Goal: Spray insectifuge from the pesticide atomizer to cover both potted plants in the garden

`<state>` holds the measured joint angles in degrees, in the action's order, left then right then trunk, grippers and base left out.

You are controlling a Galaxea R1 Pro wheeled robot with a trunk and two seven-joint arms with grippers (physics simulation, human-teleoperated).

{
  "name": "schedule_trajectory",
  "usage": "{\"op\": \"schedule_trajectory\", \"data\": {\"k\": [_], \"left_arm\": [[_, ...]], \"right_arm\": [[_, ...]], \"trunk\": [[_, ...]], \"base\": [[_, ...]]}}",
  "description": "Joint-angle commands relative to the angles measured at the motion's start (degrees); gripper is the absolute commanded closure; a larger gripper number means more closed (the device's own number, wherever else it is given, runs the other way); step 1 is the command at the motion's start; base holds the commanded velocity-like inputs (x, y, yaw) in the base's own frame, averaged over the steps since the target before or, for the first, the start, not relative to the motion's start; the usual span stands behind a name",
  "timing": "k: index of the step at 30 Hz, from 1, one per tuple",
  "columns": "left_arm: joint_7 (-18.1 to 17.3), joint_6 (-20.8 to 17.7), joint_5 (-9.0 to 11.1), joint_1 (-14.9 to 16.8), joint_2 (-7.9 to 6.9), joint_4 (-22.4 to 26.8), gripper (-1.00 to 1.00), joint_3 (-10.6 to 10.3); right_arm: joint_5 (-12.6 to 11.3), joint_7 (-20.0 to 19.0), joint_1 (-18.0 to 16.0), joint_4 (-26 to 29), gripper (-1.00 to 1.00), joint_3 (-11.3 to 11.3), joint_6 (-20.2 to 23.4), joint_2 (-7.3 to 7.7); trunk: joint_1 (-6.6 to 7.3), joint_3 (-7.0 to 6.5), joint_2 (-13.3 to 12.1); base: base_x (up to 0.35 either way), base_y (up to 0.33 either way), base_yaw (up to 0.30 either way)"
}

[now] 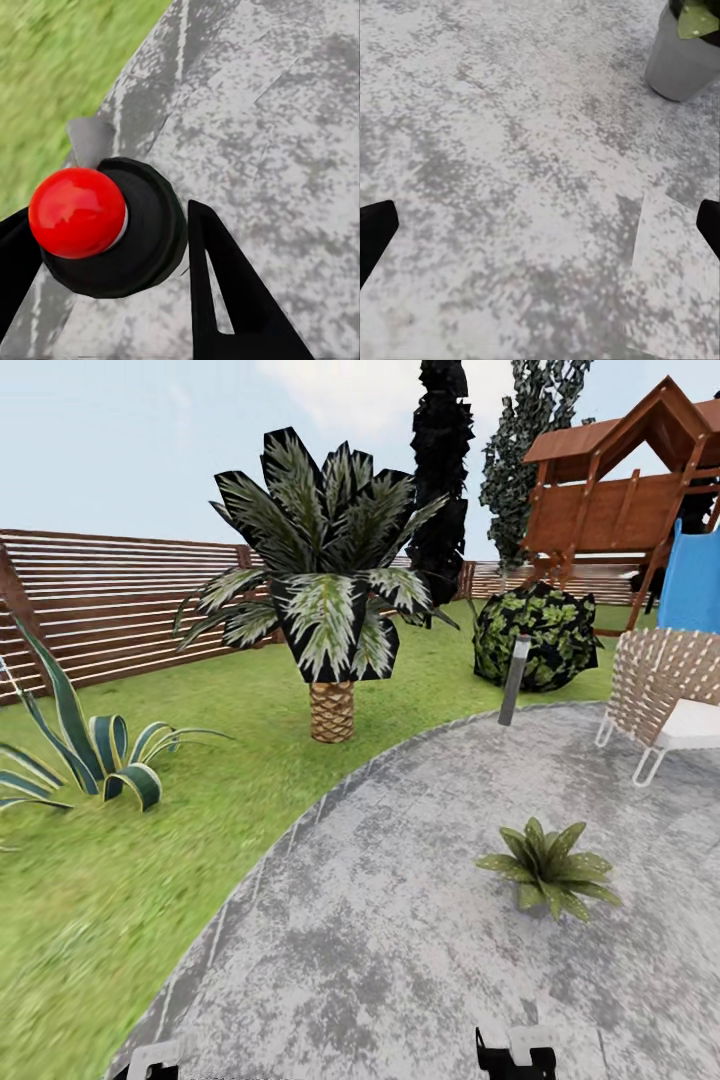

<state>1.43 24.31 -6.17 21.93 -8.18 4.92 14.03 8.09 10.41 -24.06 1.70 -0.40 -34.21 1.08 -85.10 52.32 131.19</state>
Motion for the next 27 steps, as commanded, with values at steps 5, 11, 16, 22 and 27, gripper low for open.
{"op": "schedule_trajectory", "data": {"k": [5, 11, 16, 22, 27], "left_arm": [[0.12, 0.21, -0.60, 0.05, 0.01, -0.17, 1.00, 0.38], [0.06, 0.12, -0.60, 0.05, 0.01, -0.17, 1.00, 0.35], [0.06, 0.12, -0.60, 0.04, 0.01, -0.25, 1.00, 0.31], [0.00, 0.12, -0.60, 0.04, 0.01, -0.21, 1.00, 0.33], [-0.08, 0.05, -0.88, 0.05, 0.01, -0.26, 1.00, 0.30]], "right_arm": [[0.64, 0.49, -0.02, -0.04, -1.00, -0.04, -0.07, -0.02], [0.59, 0.46, -0.02, 0.00, -1.00, -0.07, -0.07, 0.04], [0.52, 0.41, -0.02, -0.03, -1.00, -0.10, -0.07, 0.11], [0.52, 0.40, -0.02, -0.03, -1.00, -0.05, -0.07, 0.13], [0.52, 0.40, -0.02, -0.03, -1.00, -0.04, -0.07, 0.11]], "trunk": [[0.01, 0.04, 0.02], [0.01, 0.03, 0.02], [0.01, 0.03, 0.02], [0.01, 0.03, 0.02], [0.01, 0.03, 0.02]], "base": [[0.000, 0.000, 0.280], [0.000, 0.000, 0.280], [0.000, 0.000, 0.280], [0.000, 0.000, 0.280], [0.011, 0.000, 0.280]]}}
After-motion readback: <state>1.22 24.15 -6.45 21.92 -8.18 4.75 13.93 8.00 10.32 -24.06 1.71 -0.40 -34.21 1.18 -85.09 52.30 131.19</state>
